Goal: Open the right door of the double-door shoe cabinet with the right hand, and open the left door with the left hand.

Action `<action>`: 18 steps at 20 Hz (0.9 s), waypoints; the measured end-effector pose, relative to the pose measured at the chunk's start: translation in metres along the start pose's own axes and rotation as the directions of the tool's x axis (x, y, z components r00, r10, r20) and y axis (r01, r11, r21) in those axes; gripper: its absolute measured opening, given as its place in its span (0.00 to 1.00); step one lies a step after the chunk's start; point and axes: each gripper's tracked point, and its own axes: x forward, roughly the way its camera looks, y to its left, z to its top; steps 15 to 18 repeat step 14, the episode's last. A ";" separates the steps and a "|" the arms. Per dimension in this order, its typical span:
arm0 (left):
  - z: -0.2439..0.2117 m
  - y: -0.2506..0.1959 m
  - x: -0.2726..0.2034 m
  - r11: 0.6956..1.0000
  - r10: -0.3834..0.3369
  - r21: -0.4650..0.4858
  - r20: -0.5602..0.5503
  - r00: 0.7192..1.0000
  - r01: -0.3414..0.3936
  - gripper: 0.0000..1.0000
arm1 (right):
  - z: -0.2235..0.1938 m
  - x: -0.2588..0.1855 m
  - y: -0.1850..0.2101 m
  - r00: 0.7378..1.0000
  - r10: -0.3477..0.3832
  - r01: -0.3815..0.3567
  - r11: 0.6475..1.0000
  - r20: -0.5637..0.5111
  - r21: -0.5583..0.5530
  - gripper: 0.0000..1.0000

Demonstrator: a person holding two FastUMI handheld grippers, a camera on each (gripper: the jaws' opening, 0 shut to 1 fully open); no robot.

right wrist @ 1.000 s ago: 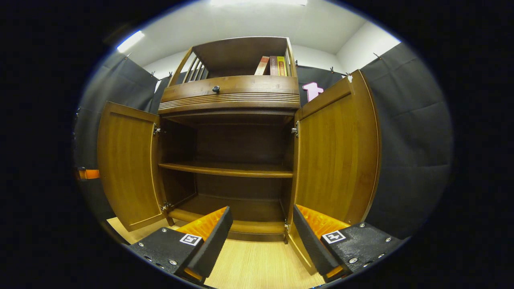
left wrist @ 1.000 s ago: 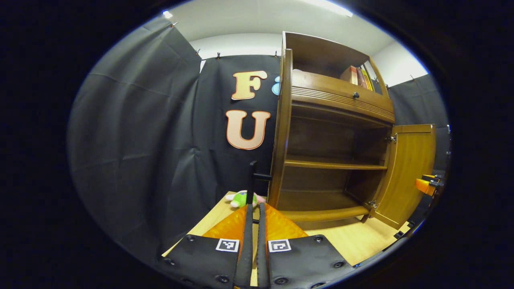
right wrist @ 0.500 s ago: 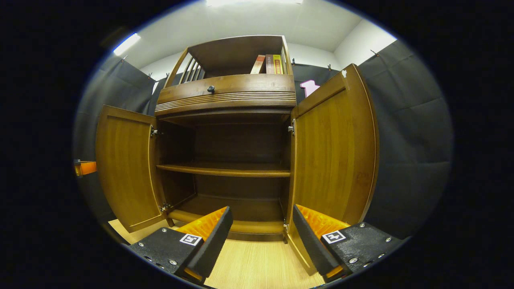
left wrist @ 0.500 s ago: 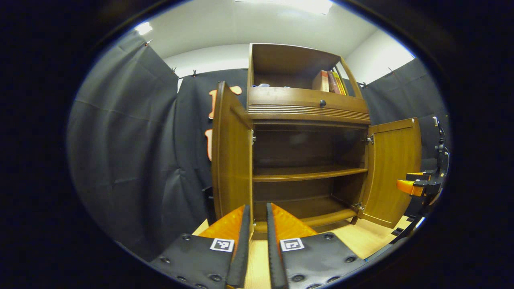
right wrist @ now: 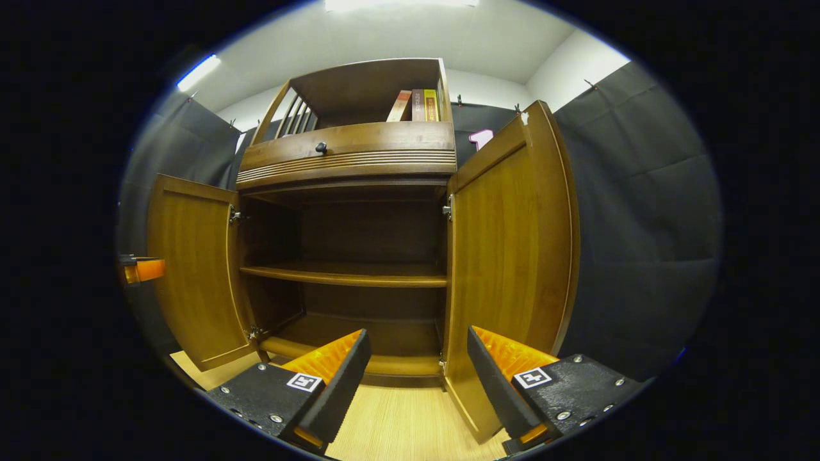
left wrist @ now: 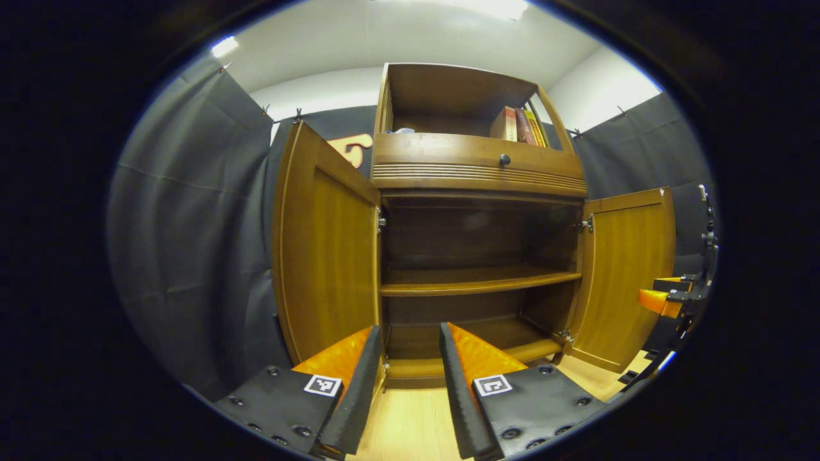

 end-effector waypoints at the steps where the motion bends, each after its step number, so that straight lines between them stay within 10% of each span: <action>1: 0.001 -0.003 0.004 1.000 -0.004 -0.001 -0.001 1.000 0.004 0.58 | 0.002 0.000 -0.002 1.000 -0.001 0.001 1.000 0.005 0.001 0.93; 5: 0.005 -0.015 0.009 1.000 -0.025 0.013 0.004 1.000 0.024 0.84 | 0.007 -0.001 -0.008 1.000 -0.006 0.006 1.000 0.018 0.006 0.93; 18: 0.007 -0.022 0.011 1.000 -0.027 0.012 0.009 1.000 0.027 1.00 | 0.006 0.002 -0.010 1.000 -0.005 0.005 1.000 0.012 0.000 0.93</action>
